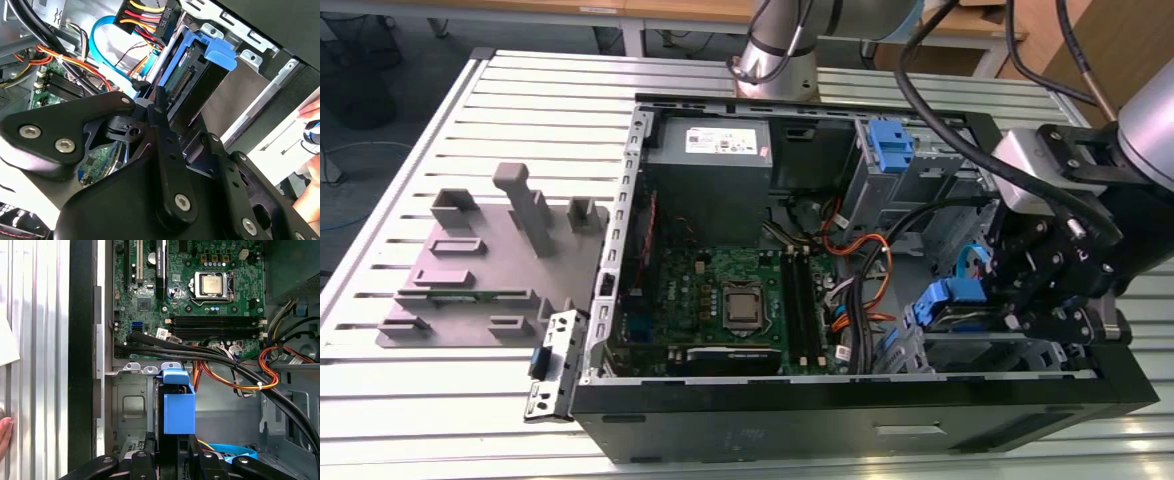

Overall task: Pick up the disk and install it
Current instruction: 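Insert the disk into the insertion slot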

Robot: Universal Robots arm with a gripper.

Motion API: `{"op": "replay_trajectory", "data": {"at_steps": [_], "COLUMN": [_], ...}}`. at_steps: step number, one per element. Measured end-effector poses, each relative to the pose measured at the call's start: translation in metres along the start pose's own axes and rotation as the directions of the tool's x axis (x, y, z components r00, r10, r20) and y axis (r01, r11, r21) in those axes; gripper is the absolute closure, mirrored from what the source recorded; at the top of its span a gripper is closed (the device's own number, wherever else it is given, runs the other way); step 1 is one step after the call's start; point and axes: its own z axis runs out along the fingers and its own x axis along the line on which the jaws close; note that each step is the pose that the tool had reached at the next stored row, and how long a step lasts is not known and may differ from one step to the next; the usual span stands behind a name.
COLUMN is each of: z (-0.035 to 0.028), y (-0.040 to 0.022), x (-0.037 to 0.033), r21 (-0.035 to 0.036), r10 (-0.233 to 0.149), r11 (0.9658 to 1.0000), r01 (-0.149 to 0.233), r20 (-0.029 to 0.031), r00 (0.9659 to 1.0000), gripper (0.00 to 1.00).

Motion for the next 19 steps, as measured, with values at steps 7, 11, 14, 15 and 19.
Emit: {"op": "replay_trajectory", "data": {"at_steps": [7,11,14,15,19], "z": [0.0004,0.0005,0.0006,0.0006,0.001], "y": [0.0,0.0,0.0,0.0,0.0006], "x": [0.0,0.0,0.0,0.0,-0.0015], "r21": [0.0,0.0,0.0,0.0,0.0016], "r10": [0.0,0.0,0.0,0.0,0.0], "r11": [1.0,1.0,1.0,1.0,1.0], "r01": [0.0,0.0,0.0,0.0,0.0], "r20": [0.0,0.0001,0.0002,0.0001,0.0015], "r00": [1.0,1.0,1.0,1.0,1.0], "gripper": [0.65,0.58,0.52,0.52,0.52]}}
